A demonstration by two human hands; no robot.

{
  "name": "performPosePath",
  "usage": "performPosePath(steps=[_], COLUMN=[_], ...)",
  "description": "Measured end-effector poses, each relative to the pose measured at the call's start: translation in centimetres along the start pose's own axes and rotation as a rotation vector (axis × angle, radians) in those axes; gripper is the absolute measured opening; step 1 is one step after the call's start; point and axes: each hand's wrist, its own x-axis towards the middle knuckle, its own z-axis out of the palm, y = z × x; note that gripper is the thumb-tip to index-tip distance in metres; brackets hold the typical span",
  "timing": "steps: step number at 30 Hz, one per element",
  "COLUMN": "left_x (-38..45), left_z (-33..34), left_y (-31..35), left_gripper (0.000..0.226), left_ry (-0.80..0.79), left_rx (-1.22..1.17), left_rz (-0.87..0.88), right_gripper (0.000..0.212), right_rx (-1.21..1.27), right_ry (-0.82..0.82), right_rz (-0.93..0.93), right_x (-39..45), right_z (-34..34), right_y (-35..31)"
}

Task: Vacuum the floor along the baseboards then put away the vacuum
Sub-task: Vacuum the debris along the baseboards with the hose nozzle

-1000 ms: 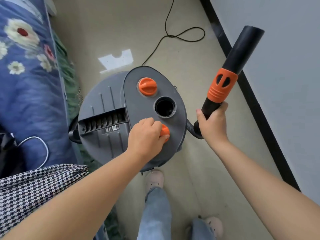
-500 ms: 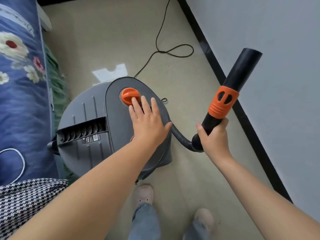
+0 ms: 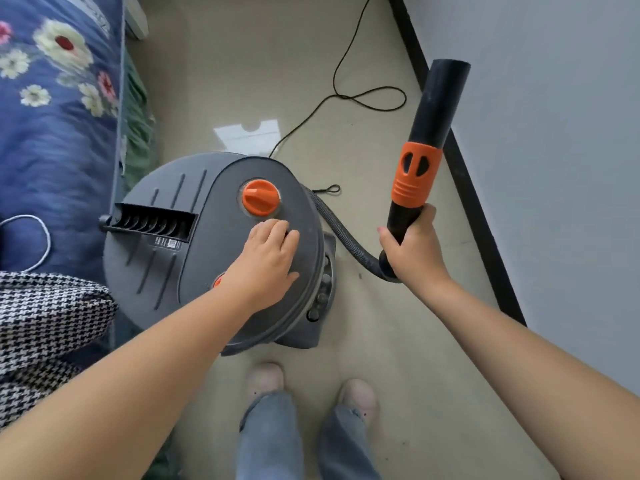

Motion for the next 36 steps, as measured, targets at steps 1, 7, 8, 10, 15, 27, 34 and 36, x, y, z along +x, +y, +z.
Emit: performPosePath(steps=[1, 7, 8, 10, 15, 27, 34, 36], left_x=[-1.1, -7.0, -7.9, -10.1, -16.2, -29.2, -34.2, -35.2], left_z=[0.5, 2.3, 2.5, 2.8, 2.6, 3.5, 2.7, 2.7], left_y=[0.5, 3.6, 4.0, 4.8, 6.1, 8.7, 10.2, 10.8], left_gripper=[0.07, 0.085, 0.085, 0.08, 0.06, 0.04, 0.024, 0.022], left_ry=[0.045, 0.11, 0.096, 0.072, 0.021, -0.102, -0.208, -0.269], left_rx=[0.002, -0.064, -0.057, -0.078, -0.121, -0.063, 0.006, 0.042], left_rz=[0.037, 0.282, 0.319, 0.369, 0.473, 0.435, 0.309, 0.254], right_gripper=[0.039, 0.04, 0.04, 0.041, 0.047, 0.041, 0.031, 0.031], right_rx=[-0.006, 0.041, 0.047, 0.057, 0.121, 0.066, -0.028, -0.025], right_ry=[-0.008, 0.059, 0.08, 0.115, 0.252, 0.161, 0.01, -0.014], right_rz=[-0.007, 0.048, 0.057, 0.067, 0.119, 0.193, 0.152, 0.129], right_x=[-0.7, -6.6, -7.8, -10.3, -17.6, -31.4, -35.9, -36.8], right_z=[-0.2, -0.8, -0.8, -0.8, -0.8, 0.0, -2.5, -3.1], right_y=[0.2, 2.2, 2.6, 3.4, 4.6, 8.7, 11.2, 11.5])
